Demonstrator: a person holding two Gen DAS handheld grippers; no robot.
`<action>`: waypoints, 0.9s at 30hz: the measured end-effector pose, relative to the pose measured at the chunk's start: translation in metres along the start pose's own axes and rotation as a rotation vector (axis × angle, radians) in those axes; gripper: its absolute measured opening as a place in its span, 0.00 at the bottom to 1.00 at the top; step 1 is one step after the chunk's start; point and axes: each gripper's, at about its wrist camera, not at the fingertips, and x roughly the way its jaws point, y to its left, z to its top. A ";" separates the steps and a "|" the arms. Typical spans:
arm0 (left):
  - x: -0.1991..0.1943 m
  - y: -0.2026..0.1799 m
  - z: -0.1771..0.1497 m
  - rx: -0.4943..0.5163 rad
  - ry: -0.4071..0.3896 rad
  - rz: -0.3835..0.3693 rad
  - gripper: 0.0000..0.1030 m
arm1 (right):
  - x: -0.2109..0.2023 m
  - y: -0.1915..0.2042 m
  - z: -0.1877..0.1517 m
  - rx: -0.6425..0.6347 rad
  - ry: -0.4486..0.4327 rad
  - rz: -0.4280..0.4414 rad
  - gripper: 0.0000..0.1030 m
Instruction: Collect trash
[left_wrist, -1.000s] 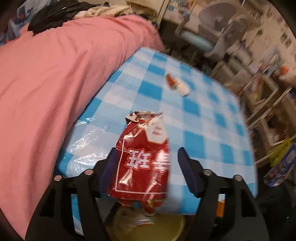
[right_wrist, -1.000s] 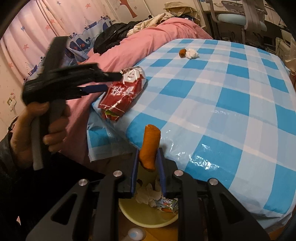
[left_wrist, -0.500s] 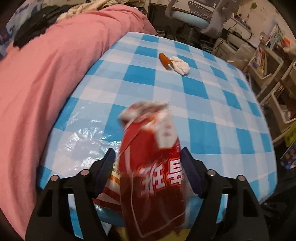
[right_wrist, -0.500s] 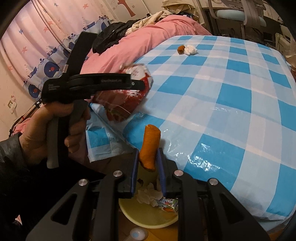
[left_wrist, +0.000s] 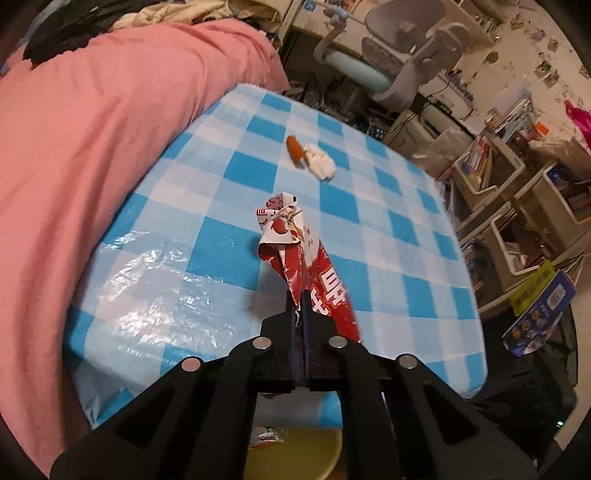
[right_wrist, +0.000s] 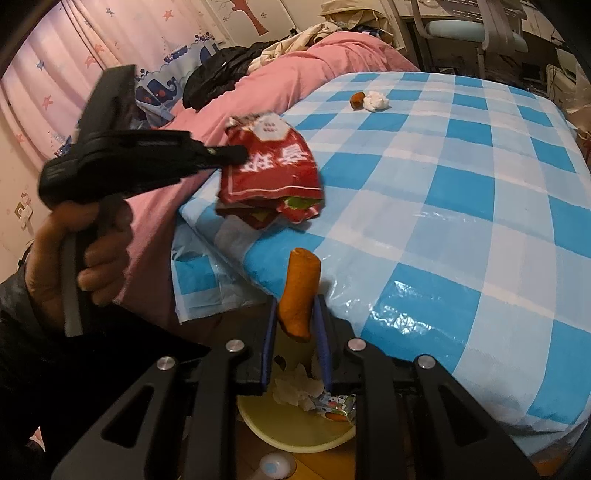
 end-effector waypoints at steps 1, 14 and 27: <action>-0.010 -0.002 -0.002 0.003 -0.009 -0.007 0.03 | 0.000 0.001 0.000 -0.003 0.001 0.003 0.21; -0.083 -0.025 -0.081 0.113 0.104 0.077 0.04 | 0.010 0.027 -0.036 -0.044 0.136 0.003 0.29; -0.050 -0.050 -0.145 0.185 0.303 0.113 0.13 | -0.027 -0.004 -0.042 0.103 0.031 -0.101 0.38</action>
